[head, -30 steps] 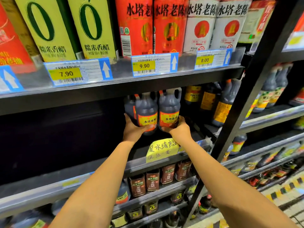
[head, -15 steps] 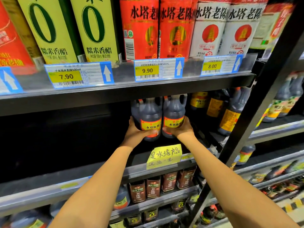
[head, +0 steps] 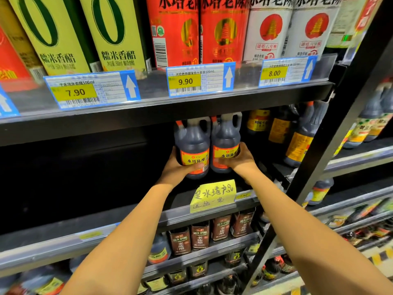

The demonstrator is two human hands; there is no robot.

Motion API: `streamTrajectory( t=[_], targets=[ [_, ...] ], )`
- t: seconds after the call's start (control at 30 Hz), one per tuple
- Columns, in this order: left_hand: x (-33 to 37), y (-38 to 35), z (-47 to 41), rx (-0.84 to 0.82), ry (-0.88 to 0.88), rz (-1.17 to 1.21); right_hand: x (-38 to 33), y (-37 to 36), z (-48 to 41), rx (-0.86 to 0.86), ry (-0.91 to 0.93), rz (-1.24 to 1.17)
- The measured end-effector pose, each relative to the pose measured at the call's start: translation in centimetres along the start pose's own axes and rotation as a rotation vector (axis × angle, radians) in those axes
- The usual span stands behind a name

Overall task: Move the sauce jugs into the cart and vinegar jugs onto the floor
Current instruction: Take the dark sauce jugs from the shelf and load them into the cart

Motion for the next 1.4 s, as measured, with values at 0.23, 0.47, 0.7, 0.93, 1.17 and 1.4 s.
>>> streamTrajectory(
  t=[0.23, 0.47, 0.7, 0.93, 1.17, 1.4],
  targets=[
    [0.5, 0.2, 1.4, 0.269, 0.070, -0.219, -0.1, -0.1, 0.7, -0.014, -0.007, -0.006],
    [1.0, 0.4, 2.4, 0.307, 0.043, -0.269, -0.3, 0.1, 1.8, -0.049, 0.008, -0.022],
    [1.7, -0.2, 3.3, 0.330, 0.080, -0.283, -0.6, -0.2, 1.5, -0.033, -0.082, 0.002],
    [3.0, -1.5, 7.1, 0.363, 0.107, -0.338, -0.7, 0.6, 4.7, 0.001, -0.056, 0.111],
    [4.5, -6.0, 16.4, 0.260, -0.422, -0.655, -1.6, 5.2, 14.2, 0.264, 0.052, 0.256],
    [-1.8, -12.4, 22.5, -0.198, -0.626, -1.069, 4.0, 5.2, 28.2, 0.386, -0.171, 0.501]
  ],
)
Point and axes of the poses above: each hand's wrist, its own z-axis away from the middle knuckle, its own y-axis out of the back of the hand, x = y × z, the point moved 5 cm from there along -z, towards the middle knuckle, and after that the axes turned 12 degrees about y, right-handed, at the moved point
